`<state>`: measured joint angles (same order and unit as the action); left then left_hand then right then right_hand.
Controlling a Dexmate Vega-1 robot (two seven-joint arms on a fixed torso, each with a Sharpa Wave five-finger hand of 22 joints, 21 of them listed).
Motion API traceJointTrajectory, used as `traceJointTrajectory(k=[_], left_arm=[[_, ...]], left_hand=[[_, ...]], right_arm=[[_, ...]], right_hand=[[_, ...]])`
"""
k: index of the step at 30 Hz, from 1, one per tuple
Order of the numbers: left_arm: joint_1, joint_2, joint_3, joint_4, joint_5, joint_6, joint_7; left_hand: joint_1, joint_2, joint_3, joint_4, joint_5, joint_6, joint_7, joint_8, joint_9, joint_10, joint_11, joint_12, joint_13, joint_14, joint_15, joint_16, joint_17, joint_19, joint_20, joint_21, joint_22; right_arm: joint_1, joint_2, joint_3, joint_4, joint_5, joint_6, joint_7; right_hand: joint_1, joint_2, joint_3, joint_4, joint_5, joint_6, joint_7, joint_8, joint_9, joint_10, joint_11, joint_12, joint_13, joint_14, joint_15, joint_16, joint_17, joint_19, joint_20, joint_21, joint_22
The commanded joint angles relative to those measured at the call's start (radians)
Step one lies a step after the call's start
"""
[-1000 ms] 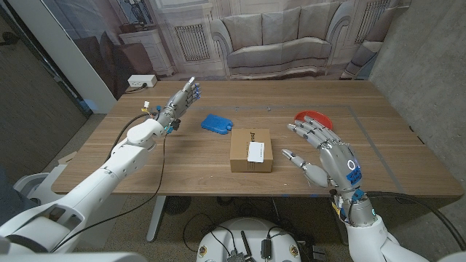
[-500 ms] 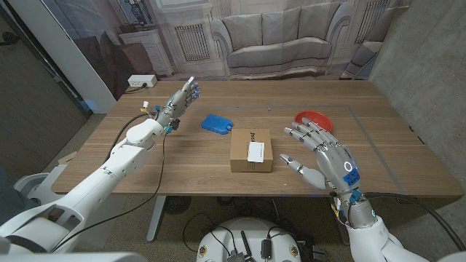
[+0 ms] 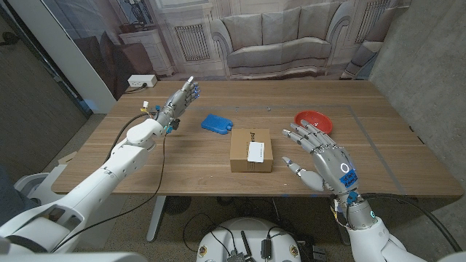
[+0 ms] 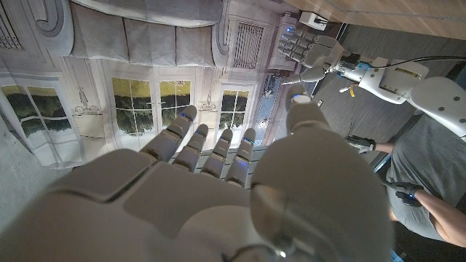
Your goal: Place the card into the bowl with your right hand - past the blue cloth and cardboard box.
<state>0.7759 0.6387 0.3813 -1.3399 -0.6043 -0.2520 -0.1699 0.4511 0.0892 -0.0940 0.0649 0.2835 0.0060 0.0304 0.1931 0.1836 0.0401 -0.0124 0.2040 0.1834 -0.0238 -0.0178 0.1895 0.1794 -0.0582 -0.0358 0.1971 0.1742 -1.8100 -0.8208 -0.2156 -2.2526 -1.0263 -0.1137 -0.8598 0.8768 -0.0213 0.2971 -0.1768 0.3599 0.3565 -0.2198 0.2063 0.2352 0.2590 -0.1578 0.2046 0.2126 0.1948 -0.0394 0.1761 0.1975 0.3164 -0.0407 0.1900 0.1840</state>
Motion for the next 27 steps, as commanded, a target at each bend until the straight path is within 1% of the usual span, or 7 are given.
traceJointTrajectory(k=[1, 6, 19, 27], left_arm=[[-0.013, -0.012, 0.003, 0.013, -0.003, -0.003, -0.002], [-0.019, -0.014, 0.005, 0.016, -0.001, -0.002, -0.001], [-0.025, -0.014, 0.008, 0.013, 0.004, 0.009, 0.005], [-0.023, -0.013, 0.008, 0.006, 0.002, 0.019, 0.011]], left_hand=[[0.006, 0.001, -0.007, 0.003, 0.0, 0.001, 0.003, 0.003, 0.003, -0.002, -0.001, -0.003, 0.005, -0.007, 0.004, -0.004, 0.003, -0.005, -0.032, 0.0, 0.006], [0.004, 0.0, -0.009, 0.004, -0.001, 0.003, 0.004, 0.003, 0.003, -0.003, -0.001, -0.003, 0.005, -0.006, 0.003, -0.003, 0.003, -0.005, -0.032, 0.0, 0.006], [0.001, -0.002, -0.014, 0.006, -0.001, 0.003, 0.004, 0.003, 0.003, -0.002, 0.0, -0.002, 0.005, -0.007, 0.004, -0.003, 0.004, -0.007, -0.03, 0.0, 0.006], [0.0, -0.003, -0.016, 0.006, -0.001, 0.003, 0.004, 0.003, 0.003, -0.003, 0.001, -0.002, 0.005, -0.008, 0.005, -0.003, 0.004, -0.008, -0.03, 0.0, 0.006]], right_arm=[[0.007, -0.029, -0.033, -0.004, -0.015, -0.053, 0.016], [0.016, -0.044, -0.048, 0.001, -0.013, -0.058, 0.023], [0.008, -0.072, -0.051, 0.004, 0.028, -0.073, 0.036], [0.022, -0.078, -0.063, 0.014, 0.037, -0.082, 0.038]], right_hand=[[0.076, 0.017, 0.019, 0.003, 0.012, -0.016, -0.001, 0.015, 0.018, -0.044, -0.007, -0.004, 0.008, -0.024, -0.092, 0.009, 0.007, -0.019, -0.121, 0.007, 0.007], [0.102, 0.033, 0.026, 0.007, 0.014, -0.005, -0.001, 0.028, 0.026, -0.048, -0.007, 0.001, 0.009, -0.029, -0.093, 0.013, 0.01, -0.022, -0.122, 0.01, 0.008], [0.093, 0.021, 0.01, 0.021, 0.009, 0.005, -0.001, 0.043, 0.037, -0.045, 0.001, 0.008, 0.011, -0.027, -0.088, 0.018, 0.014, -0.021, -0.119, 0.014, 0.009], [0.096, 0.028, 0.008, 0.027, 0.009, 0.011, -0.001, 0.052, 0.043, -0.047, 0.004, 0.01, 0.012, -0.04, -0.083, 0.016, 0.018, -0.032, -0.115, 0.012, 0.01]])
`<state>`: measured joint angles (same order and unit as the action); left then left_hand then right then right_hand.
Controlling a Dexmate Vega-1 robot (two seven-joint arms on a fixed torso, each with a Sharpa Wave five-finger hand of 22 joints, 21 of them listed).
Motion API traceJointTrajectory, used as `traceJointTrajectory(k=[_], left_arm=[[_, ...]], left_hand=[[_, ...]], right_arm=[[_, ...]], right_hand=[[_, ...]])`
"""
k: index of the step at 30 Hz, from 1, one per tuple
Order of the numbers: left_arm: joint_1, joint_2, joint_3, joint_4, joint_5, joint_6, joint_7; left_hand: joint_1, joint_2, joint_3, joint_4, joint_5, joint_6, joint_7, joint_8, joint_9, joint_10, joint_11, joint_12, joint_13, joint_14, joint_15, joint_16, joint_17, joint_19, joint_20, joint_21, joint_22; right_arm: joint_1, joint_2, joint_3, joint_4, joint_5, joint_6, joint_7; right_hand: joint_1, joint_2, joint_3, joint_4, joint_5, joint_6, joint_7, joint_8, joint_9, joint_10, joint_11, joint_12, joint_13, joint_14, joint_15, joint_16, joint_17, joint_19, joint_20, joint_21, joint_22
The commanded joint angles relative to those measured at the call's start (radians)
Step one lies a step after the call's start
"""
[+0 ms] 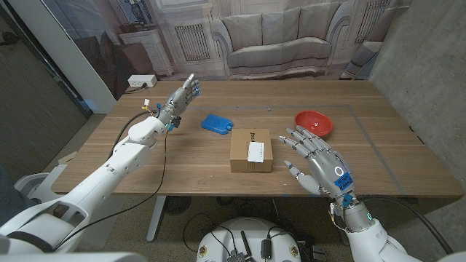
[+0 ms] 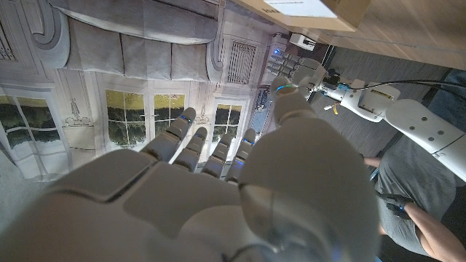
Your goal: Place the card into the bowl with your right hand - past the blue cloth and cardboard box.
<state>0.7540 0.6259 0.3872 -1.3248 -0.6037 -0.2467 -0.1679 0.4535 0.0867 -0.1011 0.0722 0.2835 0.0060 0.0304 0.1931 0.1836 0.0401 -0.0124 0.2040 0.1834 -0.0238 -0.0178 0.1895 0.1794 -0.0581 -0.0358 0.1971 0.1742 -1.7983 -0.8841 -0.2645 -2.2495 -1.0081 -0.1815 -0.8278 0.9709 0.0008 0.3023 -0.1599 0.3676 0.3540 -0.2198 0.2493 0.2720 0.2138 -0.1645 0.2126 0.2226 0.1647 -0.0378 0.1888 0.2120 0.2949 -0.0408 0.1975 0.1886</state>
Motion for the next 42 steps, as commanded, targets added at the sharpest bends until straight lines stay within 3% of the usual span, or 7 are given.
traceJointTrajectory(k=[1, 12, 28, 31, 42], left_arm=[[-0.002, 0.0, 0.002, -0.009, 0.003, 0.013, 0.01], [-0.012, 0.001, 0.0, -0.014, 0.01, 0.01, 0.016], [-0.026, 0.0, 0.003, 0.007, 0.011, 0.004, -0.002], [-0.03, -0.001, 0.005, 0.012, 0.012, 0.008, -0.003], [-0.058, -0.031, 0.014, 0.023, 0.017, 0.013, 0.013]], left_hand=[[-0.003, -0.001, -0.009, -0.001, -0.001, 0.003, 0.004, 0.003, 0.003, -0.002, 0.001, -0.002, 0.005, -0.008, 0.005, -0.003, 0.004, -0.008, -0.03, 0.0, 0.006], [-0.004, -0.001, -0.012, 0.0, -0.001, 0.003, 0.003, 0.003, 0.003, -0.002, -0.001, -0.002, 0.005, -0.008, 0.004, -0.002, 0.004, -0.009, -0.029, 0.0, 0.006], [-0.004, -0.002, -0.015, 0.001, 0.0, 0.002, 0.003, 0.003, 0.003, -0.002, 0.0, -0.002, 0.006, -0.008, 0.005, -0.002, 0.004, -0.009, -0.028, 0.001, 0.006], [-0.004, -0.002, -0.016, 0.001, 0.0, 0.003, 0.003, 0.003, 0.003, -0.002, -0.001, -0.002, 0.006, -0.009, 0.006, -0.002, 0.004, -0.01, -0.029, 0.001, 0.006], [-0.004, -0.001, -0.017, 0.001, 0.0, 0.002, 0.003, 0.003, 0.003, -0.003, 0.0, -0.002, 0.006, -0.009, 0.006, -0.002, 0.004, -0.01, -0.028, 0.001, 0.006]], right_arm=[[0.012, -0.013, -0.017, 0.012, 0.018, -0.016, 0.004], [0.026, 0.006, -0.072, 0.036, 0.003, -0.054, -0.022], [0.093, 0.002, -0.15, 0.056, 0.008, -0.064, -0.011], [0.105, 0.006, -0.162, 0.059, 0.016, -0.063, -0.013], [0.098, -0.021, -0.146, 0.053, 0.06, -0.065, -0.031]], right_hand=[[0.003, 0.007, 0.003, 0.011, 0.001, 0.014, -0.001, 0.01, 0.007, -0.004, 0.01, 0.002, 0.002, -0.013, -0.085, 0.003, 0.004, -0.014, -0.116, 0.004, 0.005], [0.016, 0.02, 0.004, 0.014, -0.001, 0.028, 0.0, 0.025, 0.017, -0.014, 0.013, 0.003, 0.004, -0.029, -0.078, 0.002, 0.007, -0.031, -0.116, 0.002, 0.006], [0.029, 0.032, 0.004, 0.015, -0.005, 0.036, -0.001, 0.038, 0.025, -0.019, 0.009, 0.005, 0.005, -0.038, -0.078, 0.004, 0.011, -0.038, -0.114, 0.003, 0.006], [0.028, 0.033, 0.0, 0.019, -0.008, 0.038, -0.001, 0.042, 0.029, -0.02, 0.009, 0.007, 0.005, -0.05, -0.07, 0.002, 0.012, -0.056, -0.108, -0.001, 0.006], [0.027, 0.038, -0.004, 0.024, -0.013, 0.036, -0.001, 0.048, 0.035, -0.026, 0.015, 0.007, 0.005, -0.071, -0.062, 0.0, 0.015, -0.079, -0.106, -0.005, 0.006]])
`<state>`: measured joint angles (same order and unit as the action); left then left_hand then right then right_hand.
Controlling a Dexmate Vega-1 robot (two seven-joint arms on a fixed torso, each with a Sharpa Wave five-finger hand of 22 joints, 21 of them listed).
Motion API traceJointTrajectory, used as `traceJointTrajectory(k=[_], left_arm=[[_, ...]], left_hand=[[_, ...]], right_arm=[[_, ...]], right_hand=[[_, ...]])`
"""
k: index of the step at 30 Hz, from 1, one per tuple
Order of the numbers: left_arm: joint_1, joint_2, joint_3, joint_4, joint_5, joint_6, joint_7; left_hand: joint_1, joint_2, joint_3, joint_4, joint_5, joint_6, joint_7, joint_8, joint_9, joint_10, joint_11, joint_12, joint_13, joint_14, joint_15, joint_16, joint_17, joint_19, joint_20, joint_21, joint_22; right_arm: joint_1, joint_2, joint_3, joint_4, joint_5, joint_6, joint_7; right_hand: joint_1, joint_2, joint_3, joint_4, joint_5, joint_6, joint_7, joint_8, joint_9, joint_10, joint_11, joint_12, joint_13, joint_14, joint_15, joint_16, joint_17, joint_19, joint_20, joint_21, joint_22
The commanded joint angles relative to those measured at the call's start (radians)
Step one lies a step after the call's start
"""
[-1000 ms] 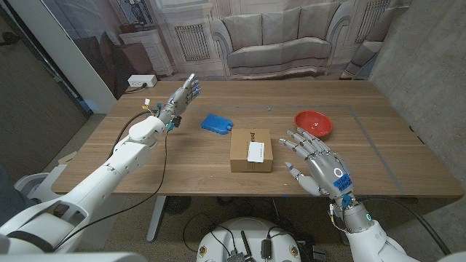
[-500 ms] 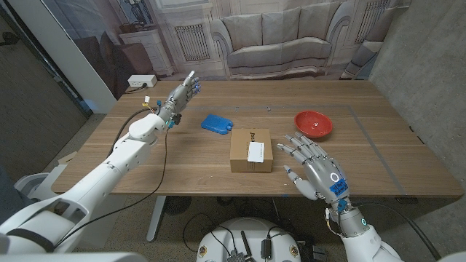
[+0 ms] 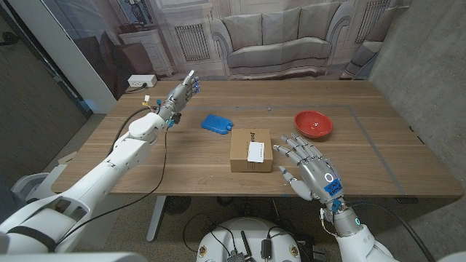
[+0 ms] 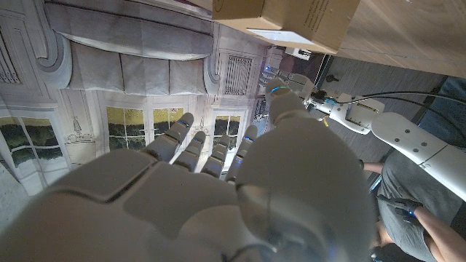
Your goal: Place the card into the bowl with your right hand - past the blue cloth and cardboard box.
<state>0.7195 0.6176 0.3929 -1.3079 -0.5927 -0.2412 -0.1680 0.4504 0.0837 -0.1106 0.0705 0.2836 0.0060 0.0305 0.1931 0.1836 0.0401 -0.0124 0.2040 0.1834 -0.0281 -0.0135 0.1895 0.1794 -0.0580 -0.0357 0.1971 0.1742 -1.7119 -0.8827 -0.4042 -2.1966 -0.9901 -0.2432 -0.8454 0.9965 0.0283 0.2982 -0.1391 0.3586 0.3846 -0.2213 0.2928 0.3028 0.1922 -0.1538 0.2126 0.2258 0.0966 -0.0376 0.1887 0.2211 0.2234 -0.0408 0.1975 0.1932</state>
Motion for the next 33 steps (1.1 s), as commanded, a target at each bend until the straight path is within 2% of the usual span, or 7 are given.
traceJointTrajectory(k=[1, 5, 8, 10, 16, 22, 33], left_arm=[[-0.023, -0.021, 0.007, -0.004, 0.001, 0.015, 0.014], [-0.041, -0.013, 0.012, 0.001, 0.023, -0.004, 0.002], [-0.066, -0.023, 0.013, 0.06, 0.017, -0.037, -0.041], [-0.068, -0.022, 0.01, 0.068, 0.002, -0.03, -0.058], [-0.073, -0.002, 0.01, 0.055, -0.002, -0.009, -0.078], [-0.067, 0.008, 0.004, 0.037, -0.006, -0.007, -0.08], [-0.06, 0.009, 0.001, 0.036, -0.017, -0.02, -0.101]], left_hand=[[-0.001, 0.002, -0.008, 0.002, 0.0, 0.001, 0.002, 0.003, 0.003, -0.003, 0.0, -0.002, 0.005, -0.004, 0.002, -0.002, 0.004, -0.01, -0.029, 0.001, 0.006], [0.0, 0.002, -0.009, 0.002, 0.0, 0.001, 0.003, 0.002, 0.003, -0.002, 0.0, -0.002, 0.006, -0.005, 0.002, -0.002, 0.004, -0.01, -0.028, 0.001, 0.006], [0.0, 0.002, -0.009, 0.002, 0.0, 0.001, 0.003, 0.002, 0.003, -0.003, -0.001, -0.002, 0.006, -0.006, 0.001, -0.003, 0.004, -0.01, -0.028, 0.001, 0.006], [0.001, 0.002, -0.009, 0.002, 0.0, 0.0, 0.002, 0.002, 0.003, -0.004, -0.001, -0.002, 0.006, -0.005, 0.002, -0.002, 0.004, -0.01, -0.028, 0.001, 0.006], [0.002, 0.003, -0.01, 0.002, 0.001, -0.001, 0.001, 0.002, 0.003, -0.003, -0.001, -0.002, 0.006, -0.006, 0.001, -0.003, 0.004, -0.01, -0.028, 0.001, 0.006], [0.003, 0.003, -0.01, 0.001, 0.001, 0.0, 0.002, 0.002, 0.003, -0.003, 0.001, -0.002, 0.006, -0.006, 0.002, -0.002, 0.004, -0.01, -0.028, 0.001, 0.006], [0.006, 0.005, -0.011, 0.0, 0.001, 0.0, 0.003, 0.003, 0.003, -0.004, 0.0, -0.002, 0.006, -0.003, 0.0, -0.002, 0.004, -0.004, -0.029, 0.004, 0.006]], right_arm=[[0.011, -0.024, -0.004, -0.001, 0.046, -0.002, -0.014], [0.014, -0.028, -0.002, -0.008, 0.048, -0.002, -0.013], [0.041, 0.003, -0.037, 0.014, 0.009, -0.033, -0.003], [0.056, 0.023, -0.057, 0.023, 0.006, -0.036, -0.009], [0.079, 0.045, -0.102, 0.043, -0.018, -0.057, -0.014], [0.08, 0.045, -0.126, 0.043, -0.033, -0.081, -0.015], [0.082, 0.043, -0.157, 0.047, -0.036, -0.097, -0.034]], right_hand=[[0.002, 0.011, 0.0, 0.003, -0.005, 0.006, 0.0, 0.005, 0.004, -0.005, 0.004, 0.008, 0.002, -0.005, -0.062, 0.0, 0.006, -0.008, -0.107, -0.004, 0.002], [0.004, 0.013, -0.001, 0.003, -0.006, 0.006, 0.0, 0.007, 0.006, -0.004, 0.005, 0.008, 0.002, -0.005, -0.061, 0.001, 0.006, -0.01, -0.106, -0.004, 0.002], [0.004, 0.013, -0.001, 0.004, -0.007, 0.006, 0.0, 0.008, 0.007, -0.004, 0.005, 0.009, 0.002, -0.007, -0.06, 0.002, 0.007, -0.012, -0.105, -0.003, 0.002], [0.004, 0.014, -0.002, 0.004, -0.007, 0.006, 0.0, 0.009, 0.007, -0.004, 0.006, 0.009, 0.002, -0.007, -0.06, 0.002, 0.007, -0.012, -0.105, -0.003, 0.002], [0.004, 0.015, -0.003, 0.005, -0.009, 0.008, 0.0, 0.011, 0.009, -0.002, 0.007, 0.011, 0.003, -0.008, -0.059, 0.003, 0.008, -0.018, -0.104, -0.003, 0.002], [0.001, 0.017, -0.008, 0.009, -0.013, 0.01, 0.001, 0.017, 0.013, -0.005, 0.013, 0.012, 0.003, -0.024, -0.054, 0.001, 0.009, -0.042, -0.105, -0.009, 0.001], [0.003, 0.018, -0.01, 0.009, -0.016, 0.01, 0.001, 0.022, 0.017, -0.003, 0.017, 0.014, 0.003, -0.021, -0.054, 0.005, 0.01, -0.039, -0.106, -0.004, 0.0]])
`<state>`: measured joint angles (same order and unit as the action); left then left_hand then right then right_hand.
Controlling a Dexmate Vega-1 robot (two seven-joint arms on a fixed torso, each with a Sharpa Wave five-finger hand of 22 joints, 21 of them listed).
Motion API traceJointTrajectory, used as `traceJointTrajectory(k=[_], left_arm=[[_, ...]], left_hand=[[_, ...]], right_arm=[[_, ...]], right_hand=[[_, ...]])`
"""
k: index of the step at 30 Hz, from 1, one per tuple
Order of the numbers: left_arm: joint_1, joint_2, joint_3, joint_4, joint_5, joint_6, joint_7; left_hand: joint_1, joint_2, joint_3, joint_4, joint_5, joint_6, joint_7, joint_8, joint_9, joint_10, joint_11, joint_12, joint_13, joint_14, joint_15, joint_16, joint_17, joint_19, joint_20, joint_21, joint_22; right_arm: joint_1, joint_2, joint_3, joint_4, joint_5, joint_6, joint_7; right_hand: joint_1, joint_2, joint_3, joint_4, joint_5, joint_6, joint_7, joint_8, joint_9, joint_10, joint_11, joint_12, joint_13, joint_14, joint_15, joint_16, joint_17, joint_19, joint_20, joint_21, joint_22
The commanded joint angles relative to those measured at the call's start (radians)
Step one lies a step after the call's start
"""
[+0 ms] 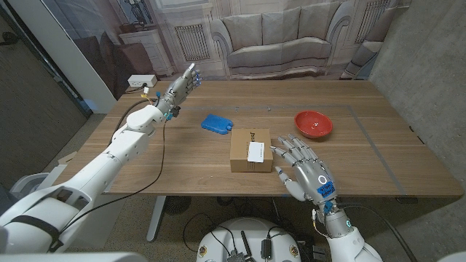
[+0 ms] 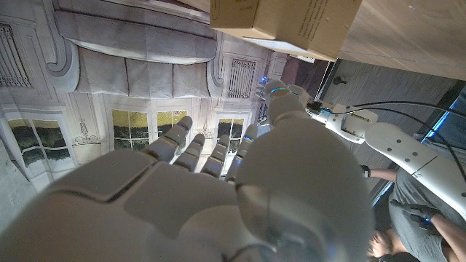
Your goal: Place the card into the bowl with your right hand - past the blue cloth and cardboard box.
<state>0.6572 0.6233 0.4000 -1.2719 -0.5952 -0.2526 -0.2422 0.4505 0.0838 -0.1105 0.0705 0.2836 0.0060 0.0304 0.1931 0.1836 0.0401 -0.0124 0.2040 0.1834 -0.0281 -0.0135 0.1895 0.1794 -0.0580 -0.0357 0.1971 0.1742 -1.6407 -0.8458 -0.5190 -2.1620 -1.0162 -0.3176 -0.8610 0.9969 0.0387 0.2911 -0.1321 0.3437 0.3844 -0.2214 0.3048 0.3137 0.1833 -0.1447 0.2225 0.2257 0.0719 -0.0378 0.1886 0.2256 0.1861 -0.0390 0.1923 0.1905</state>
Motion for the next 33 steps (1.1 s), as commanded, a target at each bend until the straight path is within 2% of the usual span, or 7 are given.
traceJointTrajectory(k=[1, 15, 25, 33], left_arm=[[0.003, 0.004, -0.007, 0.0, -0.015, -0.011, -0.027], [0.005, 0.008, -0.012, 0.008, -0.014, -0.047, -0.051], [0.002, 0.001, -0.014, 0.027, -0.017, -0.063, -0.058], [-0.003, 0.001, -0.011, 0.03, -0.012, -0.061, -0.055]], left_hand=[[0.006, 0.005, -0.011, 0.0, 0.001, -0.001, 0.003, 0.003, 0.003, -0.004, 0.001, -0.002, 0.006, -0.004, 0.0, -0.002, 0.004, -0.004, -0.029, 0.004, 0.006], [0.011, 0.007, -0.012, -0.002, 0.001, -0.002, 0.004, 0.002, 0.003, -0.005, 0.0, -0.002, 0.006, -0.003, 0.001, -0.002, 0.003, -0.006, -0.029, 0.003, 0.006], [0.013, 0.009, -0.012, -0.003, 0.0, -0.003, 0.004, 0.002, 0.003, -0.004, 0.001, -0.002, 0.006, -0.004, 0.002, -0.002, 0.003, -0.006, -0.028, 0.003, 0.006], [0.015, 0.01, -0.013, -0.003, 0.0, -0.003, 0.004, 0.002, 0.003, -0.007, 0.001, -0.003, 0.006, -0.006, 0.004, -0.003, 0.003, -0.006, -0.029, 0.003, 0.005]], right_arm=[[0.012, 0.008, -0.047, 0.015, -0.011, -0.023, -0.021], [0.059, 0.029, -0.106, 0.054, -0.049, -0.043, -0.038], [0.094, 0.036, -0.121, 0.081, -0.032, -0.038, -0.048], [0.126, 0.059, -0.144, 0.12, -0.013, -0.025, -0.067]], right_hand=[[0.002, 0.008, -0.003, 0.002, -0.001, 0.01, 0.001, 0.01, 0.006, 0.006, 0.007, 0.004, 0.003, 0.003, -0.054, 0.005, 0.005, -0.002, -0.109, 0.002, 0.003], [0.005, 0.009, -0.006, 0.002, -0.004, 0.015, 0.001, 0.017, 0.01, 0.013, 0.006, 0.009, 0.003, 0.006, -0.06, 0.009, 0.006, 0.0, -0.11, 0.006, 0.002], [0.003, 0.009, -0.011, 0.004, -0.007, 0.02, 0.001, 0.024, 0.014, 0.031, 0.003, 0.017, 0.004, 0.018, -0.061, 0.014, 0.006, 0.009, -0.11, 0.012, 0.001], [0.003, 0.01, -0.012, 0.004, -0.009, 0.025, 0.001, 0.029, 0.016, 0.036, 0.002, 0.019, 0.004, 0.021, -0.064, 0.016, 0.006, 0.011, -0.11, 0.013, 0.001]])
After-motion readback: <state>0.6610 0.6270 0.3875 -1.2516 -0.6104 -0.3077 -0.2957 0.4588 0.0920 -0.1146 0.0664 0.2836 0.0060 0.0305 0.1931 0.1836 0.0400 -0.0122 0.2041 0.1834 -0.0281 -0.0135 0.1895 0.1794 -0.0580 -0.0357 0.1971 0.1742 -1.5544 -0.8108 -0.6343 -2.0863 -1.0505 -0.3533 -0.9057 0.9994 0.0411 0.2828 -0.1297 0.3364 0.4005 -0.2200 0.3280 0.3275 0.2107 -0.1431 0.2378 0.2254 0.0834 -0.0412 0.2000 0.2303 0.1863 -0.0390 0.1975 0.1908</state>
